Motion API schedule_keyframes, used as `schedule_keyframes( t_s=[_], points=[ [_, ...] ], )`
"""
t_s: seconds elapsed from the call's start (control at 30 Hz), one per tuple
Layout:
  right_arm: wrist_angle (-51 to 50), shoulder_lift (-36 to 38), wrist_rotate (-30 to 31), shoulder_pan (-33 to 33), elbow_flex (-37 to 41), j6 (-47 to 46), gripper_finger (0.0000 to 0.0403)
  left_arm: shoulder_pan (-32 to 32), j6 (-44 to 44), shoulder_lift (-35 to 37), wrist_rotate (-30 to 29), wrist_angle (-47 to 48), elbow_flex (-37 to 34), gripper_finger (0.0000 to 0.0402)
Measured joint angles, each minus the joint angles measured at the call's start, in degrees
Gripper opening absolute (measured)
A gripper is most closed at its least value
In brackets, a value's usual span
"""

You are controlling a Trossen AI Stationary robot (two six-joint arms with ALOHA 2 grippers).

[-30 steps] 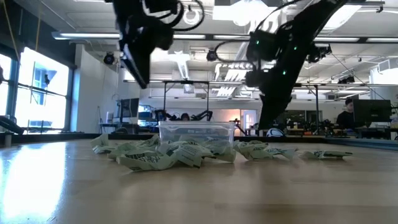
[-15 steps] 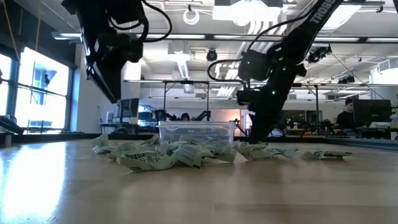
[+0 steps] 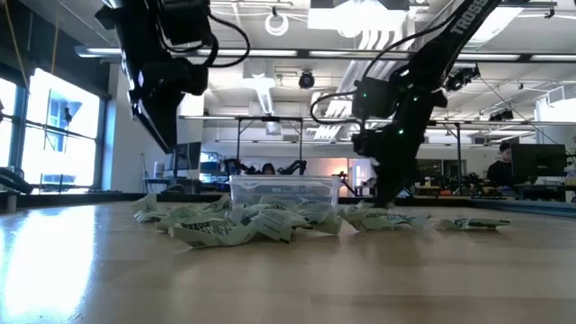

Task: Pick and place Stevia / Truvia into bins
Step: Put the stevia packet into the transparent container

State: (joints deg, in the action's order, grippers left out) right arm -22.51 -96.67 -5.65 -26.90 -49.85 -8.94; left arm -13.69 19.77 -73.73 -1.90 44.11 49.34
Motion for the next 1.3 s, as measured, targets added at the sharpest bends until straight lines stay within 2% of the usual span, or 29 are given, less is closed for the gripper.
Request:
schedule_keyframes(
  t_s=[0.1, 0.2, 0.37, 0.5, 0.67, 0.9, 1.0, 1.1, 1.3],
  points=[
    [-2.2, 3.58, -3.95, 2.75, -3.98, -0.42, 0.001, -4.07, -1.31, -0.02, 4.24, -2.54, -2.83, 0.0186],
    [-2.49, 5.09, -9.52, 6.66, -8.87, 0.81, 0.0006, -7.56, -2.8, -0.04, 9.25, -9.98, -6.94, 0.0186],
    [-2.01, -0.25, -11.72, 10.79, -16.32, -1.6, 0.0004, -10.96, -3.16, -0.07, 12.39, -18.39, -11.67, 0.0186],
    [-2.28, -7.01, -12.3, 13.13, -20.63, -1.58, 0.0014, -11.05, -3.44, -0.55, 15.15, -24.25, -13.57, 0.0186],
    [-4.29, -10.93, -13.4, 15.05, -26.05, -1.5, 0.0058, -11.08, -1.05, -3.77, 17.82, -27.3, -13.77, 0.0186],
    [-12.0, -10.92, -7.1, 17.25, -30.29, -0.52, 0.0179, -9.53, 6.79, -11.01, 23.77, -33.41, -13.79, 0.0186],
    [-16.6, -10.27, -2.36, 18.05, -30.48, 1.87, 0.0227, -6.6, 8.46, -12.42, 23.94, -35.4, -13.79, 0.0186],
    [-19.4, -9.62, 2.3, 18.8, -30.49, 4.29, 0.0256, -3.08, 10.62, -12.7, 21.67, -36.42, -13.79, 0.0186],
    [-19.75, -9.61, 4.21, 18.85, -30.23, 4.93, 0.0265, 2.51, 11.56, -12.7, 6.2, -38.64, -13.77, 0.0186]
  ],
)
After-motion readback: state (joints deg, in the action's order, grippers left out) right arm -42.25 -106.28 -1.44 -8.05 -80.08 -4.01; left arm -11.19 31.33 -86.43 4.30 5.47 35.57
